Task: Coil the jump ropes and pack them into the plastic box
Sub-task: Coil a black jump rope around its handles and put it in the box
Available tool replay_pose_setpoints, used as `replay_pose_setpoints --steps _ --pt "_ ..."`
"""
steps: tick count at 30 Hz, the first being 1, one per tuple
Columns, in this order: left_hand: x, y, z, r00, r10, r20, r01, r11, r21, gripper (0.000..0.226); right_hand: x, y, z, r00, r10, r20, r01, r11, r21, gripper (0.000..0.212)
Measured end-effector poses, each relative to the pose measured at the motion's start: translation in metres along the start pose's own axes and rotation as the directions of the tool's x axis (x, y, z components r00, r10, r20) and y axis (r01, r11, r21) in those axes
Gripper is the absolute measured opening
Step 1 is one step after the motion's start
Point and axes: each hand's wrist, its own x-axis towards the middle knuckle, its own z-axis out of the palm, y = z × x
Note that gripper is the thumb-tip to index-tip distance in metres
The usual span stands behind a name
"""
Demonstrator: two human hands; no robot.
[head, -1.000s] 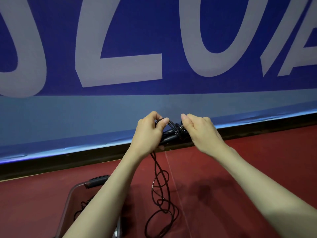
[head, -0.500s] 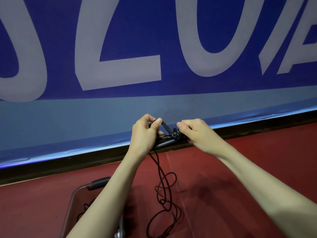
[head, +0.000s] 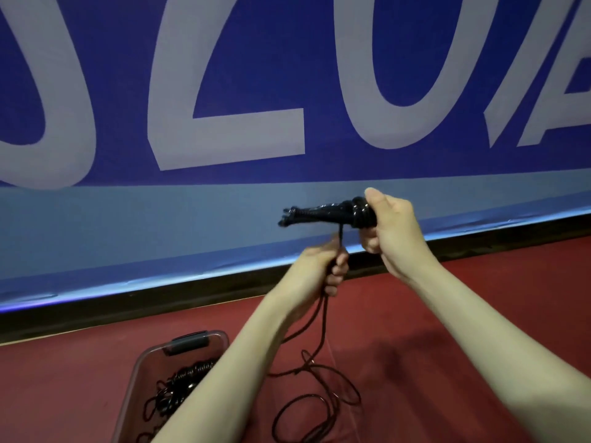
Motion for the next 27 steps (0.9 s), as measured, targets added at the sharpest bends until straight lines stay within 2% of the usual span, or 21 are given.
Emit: replay_pose_setpoints --steps 2,3,5,7,9,12,14,17,20,23,25,27 --pt "-0.005 -0.001 0.015 0.998 0.058 -0.016 -0.052 0.958 0.282 0.04 0.008 -0.001 -0.009 0.99 -0.034 -0.137 0.03 0.999 -0.031 0.038" --pt "-0.008 -0.002 0.021 0.994 0.107 -0.021 -0.085 0.879 0.469 0.038 0.011 -0.001 -0.016 0.977 -0.11 -0.182 0.085 0.986 -0.142 0.04" --pt "-0.014 -0.001 0.032 0.985 0.173 0.011 -0.126 0.673 0.728 0.035 0.013 0.002 -0.031 0.94 -0.303 -0.158 0.202 0.865 -0.46 0.044" --pt "-0.021 0.006 0.039 0.98 0.189 0.065 -0.165 0.584 0.795 0.039 0.011 0.008 -0.041 0.92 -0.386 -0.06 0.266 0.732 -0.628 0.047" --pt "-0.023 0.019 0.036 0.969 0.233 0.086 -0.198 0.512 0.836 0.038 0.009 0.014 -0.049 0.92 -0.392 0.006 0.284 0.654 -0.701 0.047" --pt "-0.023 0.034 0.016 0.934 0.351 0.071 -0.213 0.387 0.897 0.03 0.009 0.016 -0.054 0.941 -0.308 0.141 0.299 0.56 -0.773 0.044" --pt "-0.021 0.038 0.002 0.903 0.426 0.06 -0.223 0.344 0.912 0.024 0.007 0.012 -0.051 0.947 -0.201 0.252 0.322 0.56 -0.763 0.045" --pt "-0.017 0.036 -0.01 0.883 0.466 0.053 -0.278 0.429 0.859 0.022 0.001 0.001 -0.042 0.912 -0.089 0.401 0.367 0.613 -0.699 0.047" --pt "-0.014 0.033 -0.017 0.899 0.436 0.033 -0.315 0.592 0.742 0.025 -0.001 -0.006 -0.04 0.904 0.012 0.427 0.267 0.765 -0.586 0.044" --pt "-0.01 0.027 -0.021 0.914 0.402 0.055 -0.352 0.718 0.601 0.033 -0.004 -0.009 -0.032 0.918 0.053 0.394 0.125 0.902 -0.414 0.043" --pt "-0.003 0.021 -0.019 0.913 0.404 0.051 -0.382 0.807 0.45 0.034 -0.005 -0.011 -0.025 0.939 0.044 0.34 0.069 0.947 -0.313 0.043" --pt "0.006 0.015 -0.015 0.934 0.356 -0.025 -0.339 0.905 0.256 0.036 -0.003 -0.012 -0.021 0.956 0.032 0.291 0.037 0.973 -0.227 0.042"
